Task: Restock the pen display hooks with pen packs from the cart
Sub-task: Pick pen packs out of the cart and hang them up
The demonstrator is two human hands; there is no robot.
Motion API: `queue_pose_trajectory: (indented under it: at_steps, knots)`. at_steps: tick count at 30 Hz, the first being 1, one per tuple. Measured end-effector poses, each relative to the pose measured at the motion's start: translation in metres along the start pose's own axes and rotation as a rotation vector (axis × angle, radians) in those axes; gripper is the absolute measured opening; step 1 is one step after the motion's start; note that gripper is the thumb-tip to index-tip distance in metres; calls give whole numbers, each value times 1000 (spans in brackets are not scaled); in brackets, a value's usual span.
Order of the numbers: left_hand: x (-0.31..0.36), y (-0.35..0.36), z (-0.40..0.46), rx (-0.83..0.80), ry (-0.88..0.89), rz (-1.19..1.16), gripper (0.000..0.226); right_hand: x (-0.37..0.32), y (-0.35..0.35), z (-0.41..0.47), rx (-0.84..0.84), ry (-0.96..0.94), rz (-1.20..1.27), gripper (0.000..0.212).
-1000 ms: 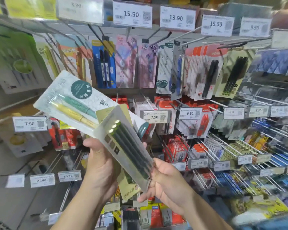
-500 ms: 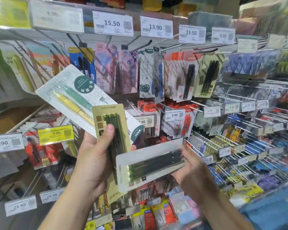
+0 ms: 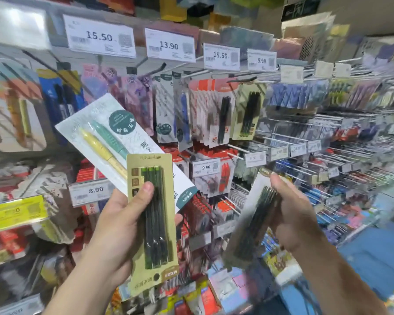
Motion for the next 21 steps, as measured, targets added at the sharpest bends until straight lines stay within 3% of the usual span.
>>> queue_pose_trajectory:
  at_steps: [4, 7, 13, 17, 21]
  knots:
    - [-13, 29, 13, 28, -6, -19, 41, -50, -7, 35, 30, -147, -251, 18]
    - [-24, 54, 23, 39, -3, -27, 43, -89, -2, 66, -33, -191, -183, 13]
    - [-44, 91, 40, 96, 6, 21, 48, -130, 4, 136, -124, -355, -382, 11]
    - [-52, 109, 45, 154, 31, 25, 39, -119, 0, 186, -105, -318, -449, 11]
    - [-54, 123, 44, 131, 25, 5, 41, -120, 1, 212, -148, -264, -288, 9]
Point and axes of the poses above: each hand's wrist, its own z-axis towards the middle knuckle, its own y-axis out of the palm, x = y × z, the point moved 5 cm from there along z, towards the middle knuckle, and after that the axes turned 1 degree about -y, right-handed, at the moved point
